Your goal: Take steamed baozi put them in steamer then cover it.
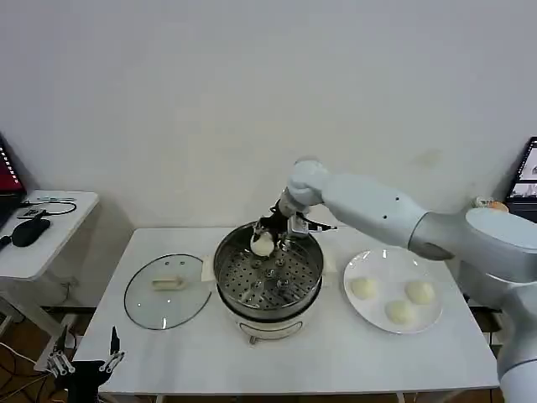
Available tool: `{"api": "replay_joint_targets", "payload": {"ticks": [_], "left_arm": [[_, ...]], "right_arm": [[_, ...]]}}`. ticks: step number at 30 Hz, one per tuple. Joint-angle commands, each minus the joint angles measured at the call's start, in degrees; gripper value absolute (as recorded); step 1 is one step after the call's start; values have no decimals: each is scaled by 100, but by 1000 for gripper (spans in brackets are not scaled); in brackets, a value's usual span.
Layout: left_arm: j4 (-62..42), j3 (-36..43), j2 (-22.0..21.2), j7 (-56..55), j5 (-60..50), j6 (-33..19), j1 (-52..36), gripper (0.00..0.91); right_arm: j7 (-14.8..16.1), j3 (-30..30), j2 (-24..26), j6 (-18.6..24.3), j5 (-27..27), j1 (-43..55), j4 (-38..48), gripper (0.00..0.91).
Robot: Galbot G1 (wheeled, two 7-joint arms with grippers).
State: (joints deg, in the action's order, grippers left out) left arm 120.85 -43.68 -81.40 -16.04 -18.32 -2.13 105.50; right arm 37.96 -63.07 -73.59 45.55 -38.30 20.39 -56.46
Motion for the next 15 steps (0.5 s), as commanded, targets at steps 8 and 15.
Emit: {"api": "replay_joint_targets", "payload": {"ticks": [8,15], "left_arm": [[41,-3,10,0,-3,4,16,907],[61,-5,5,0,-3,9,26,907]], "right_arm": [[-98,82,-144,180,-453,-86,181,907],[-78,54,-97,144,-237,46,39,907]]}}
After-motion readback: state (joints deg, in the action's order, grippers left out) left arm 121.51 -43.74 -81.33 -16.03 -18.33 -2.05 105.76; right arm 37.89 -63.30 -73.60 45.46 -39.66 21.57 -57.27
